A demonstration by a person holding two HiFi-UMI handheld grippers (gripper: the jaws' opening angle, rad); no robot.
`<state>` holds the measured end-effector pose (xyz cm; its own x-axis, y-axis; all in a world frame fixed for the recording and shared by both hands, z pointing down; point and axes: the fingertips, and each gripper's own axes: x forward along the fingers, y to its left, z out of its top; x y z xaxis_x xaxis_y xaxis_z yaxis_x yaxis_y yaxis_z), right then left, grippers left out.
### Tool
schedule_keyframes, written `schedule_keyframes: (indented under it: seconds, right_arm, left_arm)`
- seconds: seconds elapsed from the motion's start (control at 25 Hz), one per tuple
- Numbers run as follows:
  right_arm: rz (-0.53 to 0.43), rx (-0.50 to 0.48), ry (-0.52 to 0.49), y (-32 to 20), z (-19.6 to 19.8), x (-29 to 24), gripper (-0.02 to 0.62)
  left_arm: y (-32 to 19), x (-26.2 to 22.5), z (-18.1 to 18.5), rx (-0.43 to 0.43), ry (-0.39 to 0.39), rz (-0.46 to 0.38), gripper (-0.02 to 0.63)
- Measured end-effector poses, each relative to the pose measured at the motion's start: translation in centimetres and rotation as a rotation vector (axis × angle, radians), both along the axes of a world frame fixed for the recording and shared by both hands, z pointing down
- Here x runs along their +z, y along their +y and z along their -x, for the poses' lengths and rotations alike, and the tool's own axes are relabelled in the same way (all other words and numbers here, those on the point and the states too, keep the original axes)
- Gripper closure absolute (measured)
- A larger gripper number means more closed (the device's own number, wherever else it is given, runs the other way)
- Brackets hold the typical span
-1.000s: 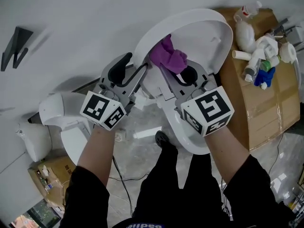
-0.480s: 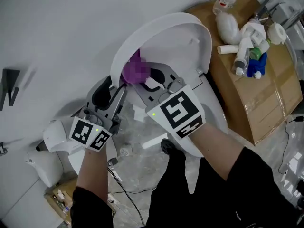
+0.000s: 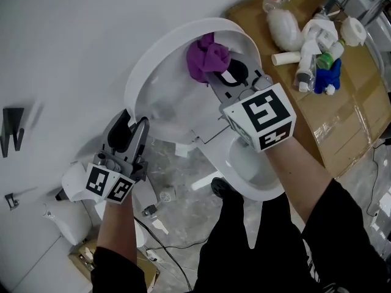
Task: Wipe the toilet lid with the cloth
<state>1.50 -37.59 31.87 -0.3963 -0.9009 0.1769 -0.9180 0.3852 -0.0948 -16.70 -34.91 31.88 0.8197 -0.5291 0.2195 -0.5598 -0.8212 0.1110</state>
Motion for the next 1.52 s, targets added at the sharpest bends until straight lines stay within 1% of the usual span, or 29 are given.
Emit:
schedule_keyframes:
  seconds: [0.12, 0.2, 0.28, 0.36, 0.52, 0.6, 0.72, 0.84, 0.96, 1.12, 1.24, 1.36, 1.44, 1.52]
  right_arm:
    - [-0.002, 0.079, -0.02, -0.4, -3.1, 0.6, 0.529]
    - [-0.003, 0.093, -0.057, 0.1, -3.1, 0.9, 0.529]
    - [-0.008, 0.047, -0.082, 1.3, -0.8, 1.1, 0.529]
    - [-0.017, -0.036, -0.094, 2.7, 3.2, 1.3, 0.529]
    - [-0.021, -0.194, -0.071, 5.1, 10.8, 2.8, 0.529]
    - [-0.016, -0.241, -0.066, 5.5, 13.1, 3.5, 0.529]
    - [0.0, -0.261, -0.044, 5.2, 14.1, 4.8, 0.529]
    - [-0.01, -0.252, -0.04, 4.3, 13.2, 5.1, 0.529]
    - [-0.02, -0.223, -0.035, 3.5, 10.8, 5.2, 0.529]
    - [0.01, -0.142, -0.046, 2.6, 5.3, 6.0, 0.529]
    - [0.043, -0.082, -0.05, 1.7, 0.9, 7.0, 0.529]
    - [0.051, -0.059, -0.038, 0.8, -2.2, 7.2, 0.529]
    - [0.052, -0.054, -0.031, 0.7, -3.2, 7.3, 0.529]
    - [0.042, -0.068, -0.03, 1.3, -3.0, 7.3, 0.529]
  left_arm:
    - [0.0, 0.0, -0.1, 0.008, -0.012, -0.001, 0.4]
    - [0.1, 0.0, -0.1, 0.011, -0.016, -0.002, 0.4]
    - [0.2, 0.0, -0.2, 0.013, -0.018, -0.002, 0.4]
    - [0.2, -0.1, -0.2, 0.014, -0.017, -0.003, 0.4]
    - [0.2, -0.1, -0.3, 0.02, -0.01, -0.003, 0.4]
    - [0.1, -0.2, -0.2, 0.024, -0.007, -0.005, 0.4]
    - [0.2, -0.2, -0.3, 0.029, -0.008, -0.012, 0.4]
    - [0.1, -0.1, -0.2, 0.019, -0.003, -0.022, 0.402]
    - [0.1, 0.0, 0.0, -0.009, 0.004, -0.039, 0.402]
    - [0.0, 0.7, -0.2, -0.044, -0.027, -0.079, 0.402]
    - [-0.1, 0.9, 0.0, -0.086, -0.048, -0.087, 0.402]
    - [-0.3, 0.9, 0.1, -0.118, -0.076, -0.092, 0.402]
    - [-0.1, 1.3, 0.4, -0.134, -0.103, -0.096, 0.402]
    - [0.3, 2.1, 0.6, -0.149, -0.114, -0.097, 0.4]
